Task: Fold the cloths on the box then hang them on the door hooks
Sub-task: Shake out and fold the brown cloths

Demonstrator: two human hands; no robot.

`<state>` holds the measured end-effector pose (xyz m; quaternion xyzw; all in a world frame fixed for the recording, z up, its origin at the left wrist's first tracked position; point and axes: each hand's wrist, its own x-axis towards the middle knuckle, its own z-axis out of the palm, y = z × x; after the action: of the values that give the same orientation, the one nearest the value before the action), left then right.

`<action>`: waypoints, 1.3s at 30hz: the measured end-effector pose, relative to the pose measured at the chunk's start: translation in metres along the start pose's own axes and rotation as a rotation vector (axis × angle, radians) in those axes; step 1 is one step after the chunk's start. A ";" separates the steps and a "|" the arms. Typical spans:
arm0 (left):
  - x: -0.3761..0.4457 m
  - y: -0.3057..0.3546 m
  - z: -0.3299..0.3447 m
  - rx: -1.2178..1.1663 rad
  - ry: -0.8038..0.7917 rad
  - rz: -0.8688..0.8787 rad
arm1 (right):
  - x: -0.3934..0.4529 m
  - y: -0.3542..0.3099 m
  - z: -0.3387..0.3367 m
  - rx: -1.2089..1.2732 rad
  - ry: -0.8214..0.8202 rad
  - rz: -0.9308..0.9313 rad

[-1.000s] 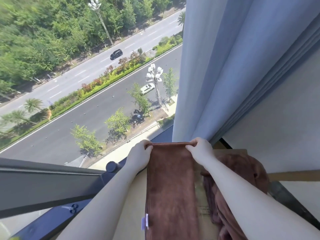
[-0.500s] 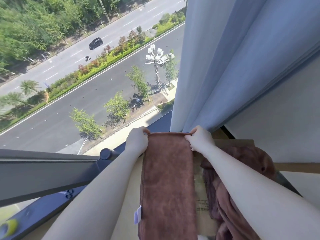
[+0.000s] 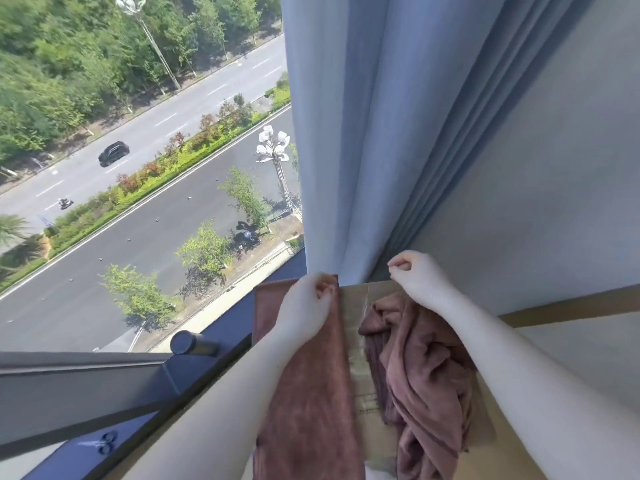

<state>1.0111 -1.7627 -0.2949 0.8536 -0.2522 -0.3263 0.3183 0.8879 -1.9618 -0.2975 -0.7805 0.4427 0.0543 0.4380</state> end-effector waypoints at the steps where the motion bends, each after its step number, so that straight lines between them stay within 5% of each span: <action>1: -0.005 0.009 0.011 -0.001 -0.081 0.010 | -0.007 0.008 -0.005 0.003 0.040 0.020; 6: -0.032 0.029 0.068 0.055 -0.335 -0.052 | -0.040 0.050 -0.023 -0.018 0.210 0.211; 12: -0.054 0.029 0.103 0.029 -0.354 -0.177 | -0.078 0.082 -0.030 0.047 0.058 0.352; 16: -0.067 0.033 0.106 -0.117 -0.315 -0.190 | -0.095 0.092 -0.025 0.139 -0.024 0.338; 28: -0.102 0.050 0.083 -0.177 -0.245 -0.038 | -0.130 0.069 -0.033 0.277 0.065 0.197; 39: -0.138 0.106 0.007 -0.702 -0.320 -0.032 | -0.159 0.003 -0.053 0.434 0.058 0.064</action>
<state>0.8915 -1.7483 -0.1698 0.6349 -0.1582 -0.5269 0.5425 0.7737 -1.8988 -0.1916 -0.6549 0.4809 -0.0511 0.5807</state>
